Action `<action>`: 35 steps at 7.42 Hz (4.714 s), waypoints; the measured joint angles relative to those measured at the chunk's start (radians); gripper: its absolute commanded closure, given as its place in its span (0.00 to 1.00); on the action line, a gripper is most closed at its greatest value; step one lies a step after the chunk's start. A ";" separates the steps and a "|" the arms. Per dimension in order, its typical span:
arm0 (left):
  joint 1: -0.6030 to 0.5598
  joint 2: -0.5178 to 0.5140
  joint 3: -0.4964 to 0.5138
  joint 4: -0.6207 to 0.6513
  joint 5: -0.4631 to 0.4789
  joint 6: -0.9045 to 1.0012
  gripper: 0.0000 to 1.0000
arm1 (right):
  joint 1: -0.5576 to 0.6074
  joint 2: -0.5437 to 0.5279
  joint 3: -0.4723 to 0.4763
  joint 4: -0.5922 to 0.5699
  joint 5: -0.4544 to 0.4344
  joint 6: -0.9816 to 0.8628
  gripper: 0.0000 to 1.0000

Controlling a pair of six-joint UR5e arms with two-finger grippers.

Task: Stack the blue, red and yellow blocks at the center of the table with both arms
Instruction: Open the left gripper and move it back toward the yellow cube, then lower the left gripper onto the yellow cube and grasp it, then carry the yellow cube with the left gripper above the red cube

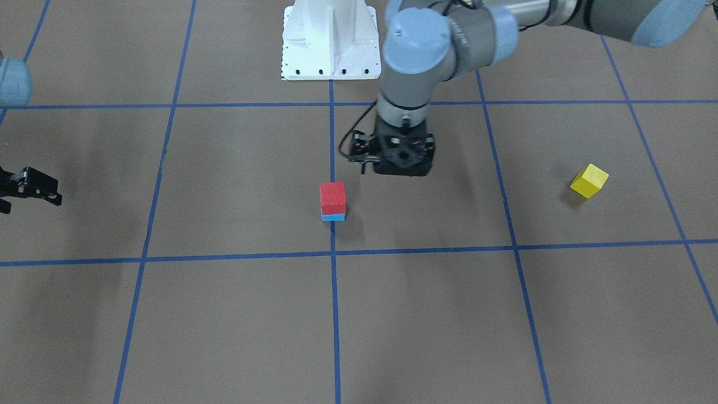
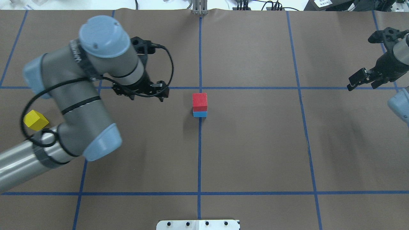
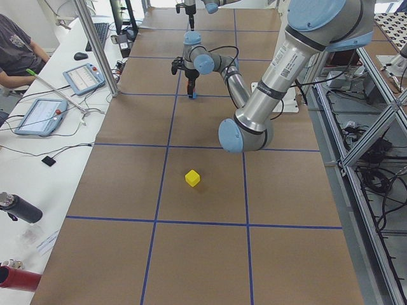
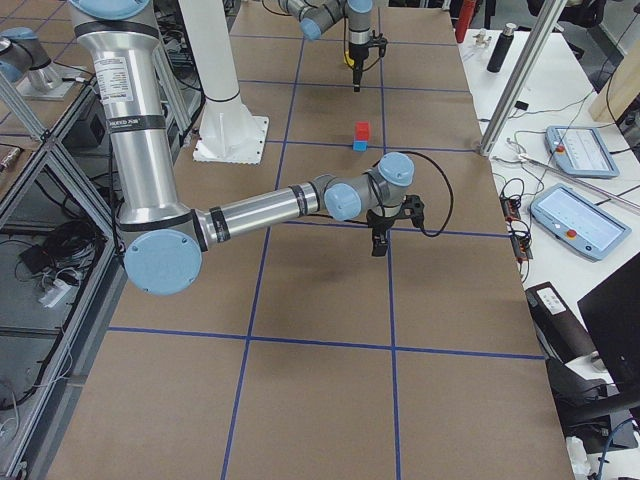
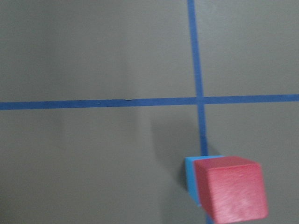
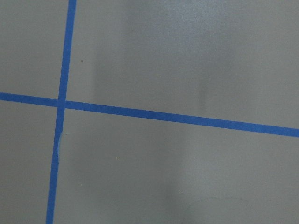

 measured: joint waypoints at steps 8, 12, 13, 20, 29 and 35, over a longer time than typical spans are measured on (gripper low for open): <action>-0.339 0.612 0.274 -0.697 -0.254 0.799 0.00 | 0.005 -0.015 0.041 0.002 -0.002 0.003 0.00; -0.336 0.562 0.276 -0.698 -0.301 0.787 0.01 | 0.005 -0.015 0.039 0.001 -0.002 0.002 0.00; -0.336 0.552 0.285 -0.699 -0.299 0.786 0.01 | 0.005 -0.015 0.037 0.001 -0.002 0.002 0.00; -0.306 0.542 0.297 -0.700 -0.275 0.771 0.01 | 0.004 -0.015 0.029 0.000 -0.002 0.001 0.00; -0.278 0.541 0.320 -0.698 -0.268 0.765 1.00 | 0.004 -0.015 0.024 0.000 -0.002 0.000 0.00; -0.125 0.119 0.045 -0.150 -0.261 0.227 1.00 | 0.004 -0.011 0.027 0.000 0.001 0.000 0.00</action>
